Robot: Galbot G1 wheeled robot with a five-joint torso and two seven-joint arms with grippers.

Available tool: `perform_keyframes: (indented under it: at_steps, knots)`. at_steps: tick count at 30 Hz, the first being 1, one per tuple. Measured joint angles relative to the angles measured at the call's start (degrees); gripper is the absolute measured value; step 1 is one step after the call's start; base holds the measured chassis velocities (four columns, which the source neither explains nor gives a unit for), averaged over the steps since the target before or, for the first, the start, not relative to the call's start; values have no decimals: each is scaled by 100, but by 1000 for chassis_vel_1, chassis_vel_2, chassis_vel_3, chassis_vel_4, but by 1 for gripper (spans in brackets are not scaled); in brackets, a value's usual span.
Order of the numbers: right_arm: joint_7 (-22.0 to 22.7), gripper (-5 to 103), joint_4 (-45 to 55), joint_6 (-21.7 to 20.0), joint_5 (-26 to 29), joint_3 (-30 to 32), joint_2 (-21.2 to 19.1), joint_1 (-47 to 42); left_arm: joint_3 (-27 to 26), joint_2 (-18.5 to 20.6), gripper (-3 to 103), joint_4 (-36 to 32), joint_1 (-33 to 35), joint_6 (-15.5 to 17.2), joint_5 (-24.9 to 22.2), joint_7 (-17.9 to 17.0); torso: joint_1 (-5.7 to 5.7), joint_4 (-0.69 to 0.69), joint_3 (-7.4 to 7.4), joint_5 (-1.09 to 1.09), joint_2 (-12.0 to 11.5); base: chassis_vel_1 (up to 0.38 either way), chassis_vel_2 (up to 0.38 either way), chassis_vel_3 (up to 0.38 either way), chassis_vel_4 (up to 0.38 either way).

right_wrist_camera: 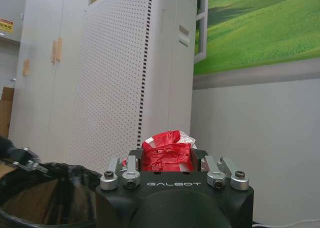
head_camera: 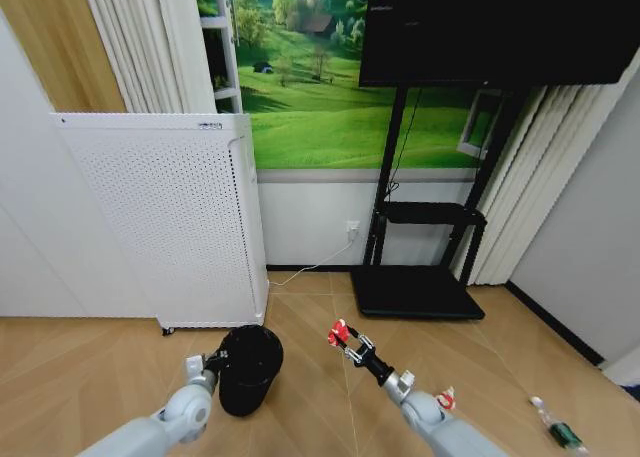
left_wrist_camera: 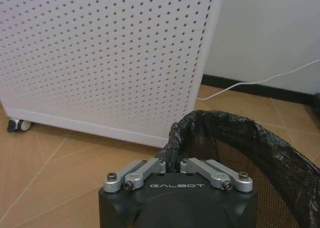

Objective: Pick up the trash bin and place the garbage on the floor into it.

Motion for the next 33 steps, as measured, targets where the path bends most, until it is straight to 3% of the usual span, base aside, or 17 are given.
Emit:
perform_keyframes:
  at_steps: [8, 18, 33]
  knots:
    - [158, 49, 765, -123, 16, -29, -132, -175, 1073, -538, 7, 136, -1051, -46, -475, -353, 0, -1, -1, -1, 0, 0, 0, 0, 0]
    - [160, 49, 656, -109, -29, -13, -54, -227, 1866, -983, 7, 40, -1508, -92, -585, -542, 0, 0, 0, 0, 1, 0, 0, 0, 0]
    - [146, 49, -50, 56, -218, -193, 183, -165, 1946, -951, 7, -274, -1510, -95, -625, -629, 0, 0, 0, -1, 0, 0, 0, 0, 0]
